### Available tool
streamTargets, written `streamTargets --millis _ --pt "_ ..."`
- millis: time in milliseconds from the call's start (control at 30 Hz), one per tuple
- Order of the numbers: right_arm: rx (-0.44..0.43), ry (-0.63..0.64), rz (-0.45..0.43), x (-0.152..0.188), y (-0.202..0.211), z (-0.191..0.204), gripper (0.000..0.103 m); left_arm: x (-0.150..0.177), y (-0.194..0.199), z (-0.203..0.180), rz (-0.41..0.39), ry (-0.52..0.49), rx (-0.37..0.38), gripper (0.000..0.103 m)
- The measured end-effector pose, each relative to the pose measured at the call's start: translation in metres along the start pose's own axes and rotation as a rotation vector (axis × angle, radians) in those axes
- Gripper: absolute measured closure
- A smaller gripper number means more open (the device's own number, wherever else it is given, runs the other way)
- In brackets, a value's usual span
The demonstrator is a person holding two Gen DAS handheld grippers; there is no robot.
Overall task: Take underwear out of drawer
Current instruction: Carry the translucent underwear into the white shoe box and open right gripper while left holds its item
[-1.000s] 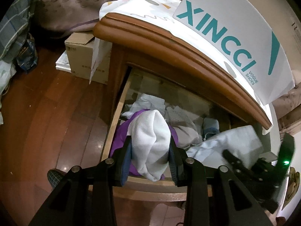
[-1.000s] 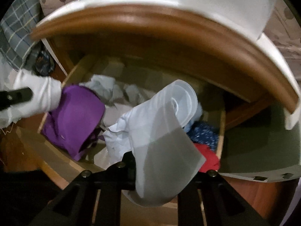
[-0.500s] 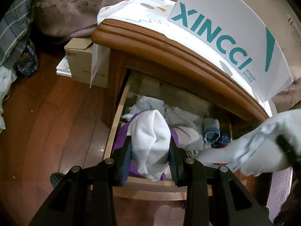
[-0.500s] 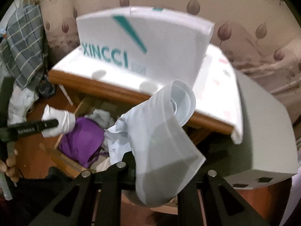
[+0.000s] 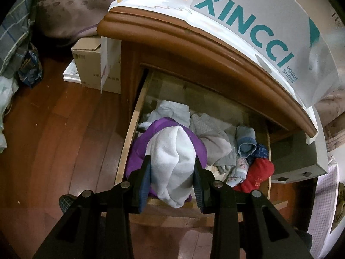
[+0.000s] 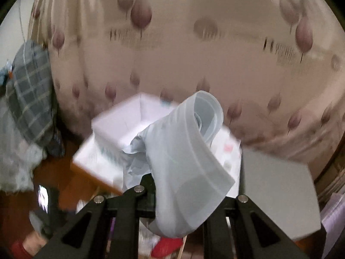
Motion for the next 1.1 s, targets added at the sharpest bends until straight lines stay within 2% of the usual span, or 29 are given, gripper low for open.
streamTargets --millis 167,333,600,900,1100 --pt "0.067 -0.016 -0.094 -0.066 -0.004 -0.004 0.088 0.0 0.0 -0.001 0.003 0.0 -0.005 0.071" --pt "0.125 -0.039 -0.046 -0.091 -0.058 -0.006 0.088 -0.001 0.0 -0.001 0.0 -0.002 0.001 0.071" --pt "0.152 -0.047 0.164 -0.041 -0.159 -0.003 0.088 -0.002 0.002 0.0 -0.004 -0.005 0.009 0.071" --pt "0.118 -0.102 0.312 0.02 -0.205 -0.003 0.088 -0.001 0.001 -0.002 0.001 -0.013 0.005 0.071" --pt "0.146 -0.041 0.387 0.048 -0.213 -0.007 0.088 0.0 -0.001 -0.002 0.006 -0.007 -0.002 0.071"
Point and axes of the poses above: each gripper's, at about its wrist camera, not at the fingertips, and y roughly against the way its jaws point, z to its left, x to its underside, the point moved 9 cm from there along -y, roughly the way its jaws point, and after that the axes turned 4 degrees about z, right-handed, at the moved point
